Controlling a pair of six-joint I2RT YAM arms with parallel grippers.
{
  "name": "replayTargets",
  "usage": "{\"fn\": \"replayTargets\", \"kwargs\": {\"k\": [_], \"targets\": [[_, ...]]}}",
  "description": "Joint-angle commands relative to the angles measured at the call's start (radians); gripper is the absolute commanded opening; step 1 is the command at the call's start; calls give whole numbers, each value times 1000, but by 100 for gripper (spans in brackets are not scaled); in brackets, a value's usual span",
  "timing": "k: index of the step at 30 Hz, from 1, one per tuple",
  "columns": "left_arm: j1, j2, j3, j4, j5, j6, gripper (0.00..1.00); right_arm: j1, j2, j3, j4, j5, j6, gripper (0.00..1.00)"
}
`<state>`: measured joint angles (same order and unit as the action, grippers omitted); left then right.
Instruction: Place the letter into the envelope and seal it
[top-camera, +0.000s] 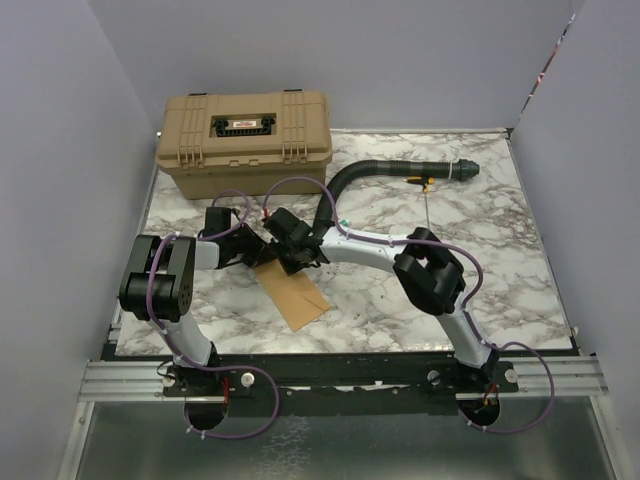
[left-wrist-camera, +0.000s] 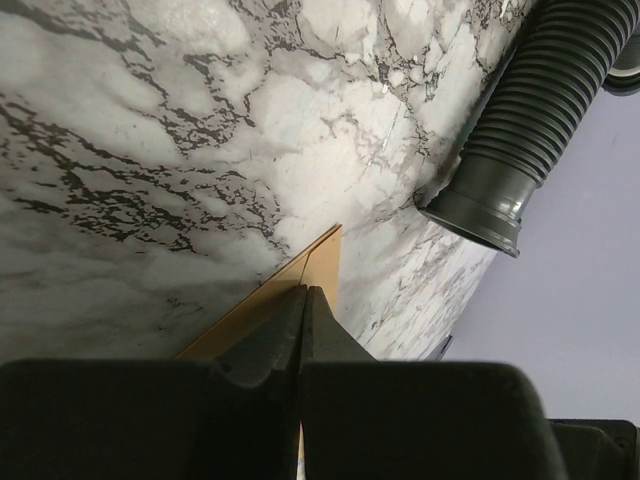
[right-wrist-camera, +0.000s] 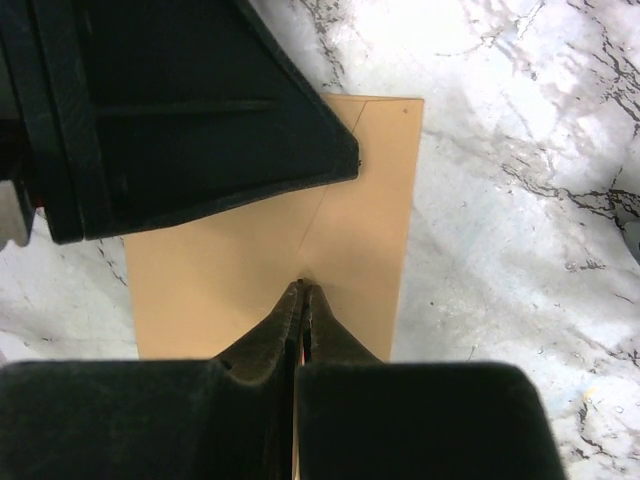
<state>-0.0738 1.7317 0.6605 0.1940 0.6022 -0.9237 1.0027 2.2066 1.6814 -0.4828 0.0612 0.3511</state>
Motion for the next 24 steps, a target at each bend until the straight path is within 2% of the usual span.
{"fn": "replayTargets", "kwargs": {"k": [1, 11, 24], "targets": [[-3, 70, -33, -116, -138, 45, 0, 43, 23, -68, -115, -55, -58, 1], [1, 75, -28, -126, -142, 47, 0, 86, 18, -118, -137, -41, -115, 1], [9, 82, -25, -126, -131, 50, 0, 86, -41, -222, -121, -55, -58, 1]]}}
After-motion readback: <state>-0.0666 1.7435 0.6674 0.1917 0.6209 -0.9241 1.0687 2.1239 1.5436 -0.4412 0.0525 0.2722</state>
